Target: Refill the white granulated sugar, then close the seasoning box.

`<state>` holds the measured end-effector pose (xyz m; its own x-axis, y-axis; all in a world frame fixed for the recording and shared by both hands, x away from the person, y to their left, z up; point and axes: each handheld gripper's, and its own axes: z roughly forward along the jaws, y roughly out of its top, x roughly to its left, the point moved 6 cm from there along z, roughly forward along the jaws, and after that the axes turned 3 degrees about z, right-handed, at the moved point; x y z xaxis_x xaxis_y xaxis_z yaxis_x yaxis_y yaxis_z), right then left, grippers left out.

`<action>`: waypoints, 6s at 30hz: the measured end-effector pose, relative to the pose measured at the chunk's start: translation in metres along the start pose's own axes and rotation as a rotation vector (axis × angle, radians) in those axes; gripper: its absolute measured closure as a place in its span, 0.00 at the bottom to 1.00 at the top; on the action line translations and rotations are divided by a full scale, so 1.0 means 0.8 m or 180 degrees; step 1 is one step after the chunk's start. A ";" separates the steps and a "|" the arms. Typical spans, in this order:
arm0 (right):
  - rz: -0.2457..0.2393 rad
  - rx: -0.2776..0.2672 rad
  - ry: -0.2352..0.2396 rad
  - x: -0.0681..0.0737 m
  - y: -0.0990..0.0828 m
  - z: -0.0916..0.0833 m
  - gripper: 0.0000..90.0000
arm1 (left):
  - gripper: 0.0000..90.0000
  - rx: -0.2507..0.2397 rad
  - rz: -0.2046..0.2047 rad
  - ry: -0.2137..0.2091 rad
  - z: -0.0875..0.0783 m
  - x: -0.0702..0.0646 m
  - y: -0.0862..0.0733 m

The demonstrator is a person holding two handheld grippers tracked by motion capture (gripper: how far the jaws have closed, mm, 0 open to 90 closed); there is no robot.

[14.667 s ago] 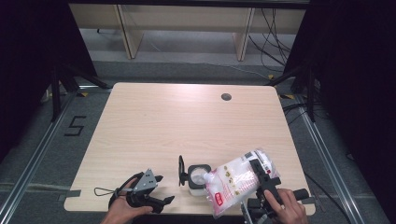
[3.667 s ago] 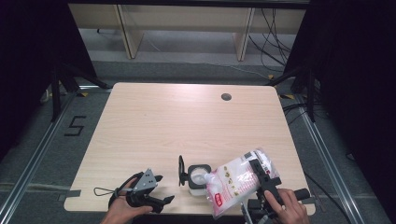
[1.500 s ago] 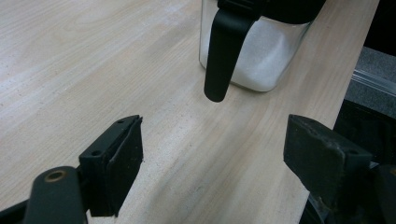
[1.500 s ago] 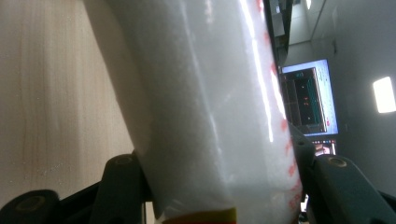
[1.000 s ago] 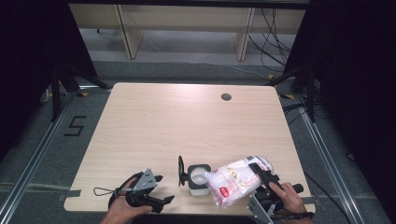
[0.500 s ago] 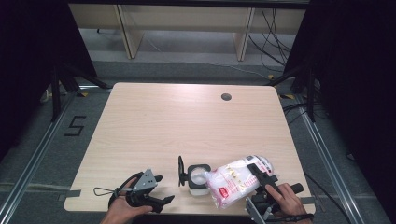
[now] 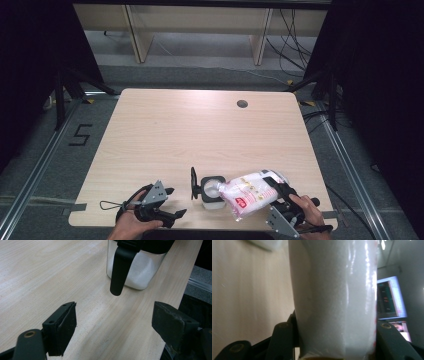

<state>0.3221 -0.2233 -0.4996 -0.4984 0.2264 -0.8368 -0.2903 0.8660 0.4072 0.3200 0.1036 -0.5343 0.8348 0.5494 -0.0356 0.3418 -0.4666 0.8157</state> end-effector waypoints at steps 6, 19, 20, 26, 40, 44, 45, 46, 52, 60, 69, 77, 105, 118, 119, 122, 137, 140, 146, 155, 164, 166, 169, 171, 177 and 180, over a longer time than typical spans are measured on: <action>0.0365 -0.0250 0.0273 0.005 -0.004 0.011 0.61 | 0.22 -0.0003 0.0016 0.0000 0.001 0.001 0.000; 0.1301 -0.0389 0.0585 0.002 -0.032 0.036 0.62 | 0.22 0.0052 -0.0002 0.0016 -0.001 0.002 -0.002; 0.1389 -0.0422 0.0577 -0.001 -0.035 0.038 0.62 | 0.22 0.0037 0.0003 0.0012 -0.001 0.001 -0.001; 0.1780 -0.0484 0.0576 -0.007 -0.047 0.037 0.62 | 0.22 0.0043 -0.0009 0.0023 -0.001 0.002 -0.002; 0.2390 -0.0480 0.0599 -0.014 -0.067 0.037 0.62 | 0.22 0.0007 -0.0045 0.0006 -0.001 0.000 -0.001; 0.2597 -0.0472 0.0596 -0.015 -0.072 0.034 0.62 | 0.22 0.0028 -0.0017 0.0006 -0.001 0.001 -0.001; 0.2637 -0.0473 0.0568 -0.015 -0.072 0.034 0.62 | 0.22 0.0091 0.0048 0.0036 -0.002 0.004 -0.002; 0.2617 -0.0461 0.0600 -0.016 -0.073 0.032 0.62 | 0.22 0.0062 0.0016 0.0040 -0.002 0.003 -0.002; 0.2706 -0.0428 0.0542 -0.017 -0.075 0.030 0.62 | 0.22 0.0038 -0.0016 0.0027 -0.001 0.002 -0.001; 0.2745 -0.0385 0.0542 -0.018 -0.077 0.027 0.62 | 0.22 0.0021 -0.0019 0.0011 0.000 0.002 -0.002; 0.2894 -0.0325 0.0472 -0.018 -0.084 0.023 0.61 | 0.22 0.0024 -0.0012 0.0027 -0.001 0.002 -0.001; 0.3008 -0.0348 0.0486 -0.021 -0.090 0.020 0.59 | 0.22 0.0040 -0.0016 0.0028 -0.001 0.002 -0.002; 0.3410 -0.0136 0.0277 -0.020 -0.100 -0.030 0.33 | 0.22 0.0033 -0.0037 0.0009 0.000 0.001 -0.002; 0.3419 0.0151 0.0200 -0.006 -0.099 -0.052 0.29 | 0.22 0.0052 -0.0020 0.0057 0.000 0.006 -0.002; 0.3421 0.0174 0.0200 -0.006 -0.099 -0.054 0.29 | 0.22 0.0055 -0.0007 0.0057 -0.001 0.006 -0.002; 0.3504 0.0259 0.0193 -0.001 -0.099 -0.059 0.28 | 0.22 0.0045 -0.0023 0.0054 0.000 0.006 -0.001; 0.3448 0.0437 0.0265 0.012 -0.097 -0.071 0.26 | 0.21 0.0026 -0.0025 0.0067 0.001 0.007 0.000; 0.3479 0.0441 0.0306 0.015 -0.094 -0.074 0.26 | 0.21 0.0023 -0.0081 0.0051 0.002 0.005 0.001; 0.3350 0.0366 0.0308 0.015 -0.094 -0.075 0.25 | 0.21 0.0014 -0.0066 0.0044 0.002 0.007 0.003; 0.3278 0.0416 0.0334 0.019 -0.092 -0.077 0.24 | 0.21 -0.0052 -0.0099 0.0063 0.000 0.008 0.006; 0.3213 0.0470 0.0382 0.025 -0.089 -0.077 0.23 | 0.21 -0.0090 -0.0156 0.0070 -0.005 0.006 0.014; 0.3229 0.0479 0.0398 0.026 -0.088 -0.077 0.23 | 0.24 -0.0094 -0.0162 0.0033 -0.006 0.004 0.016; 0.3171 0.0495 0.0395 0.026 -0.091 -0.077 0.23 | 0.34 -0.0164 -0.0064 0.0020 -0.009 0.004 0.022; 0.3235 0.0499 0.0409 0.026 -0.090 -0.076 0.23 | 0.43 -0.0153 -0.0108 0.0042 -0.012 0.004 0.023; 0.3189 0.0510 0.0389 0.026 -0.089 -0.075 0.23 | 0.75 -0.0293 0.0008 0.0055 -0.020 0.003 0.038; 0.3242 0.0527 0.0411 0.028 -0.087 -0.076 0.23 | 0.89 -0.0394 0.0084 0.0108 -0.026 0.003 0.052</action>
<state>0.2818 -0.3056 -0.5246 -0.5312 0.8439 -0.0752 0.4282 0.3440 0.8357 0.3269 0.1000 -0.4886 0.8270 0.5622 0.0048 0.2623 -0.3932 0.8812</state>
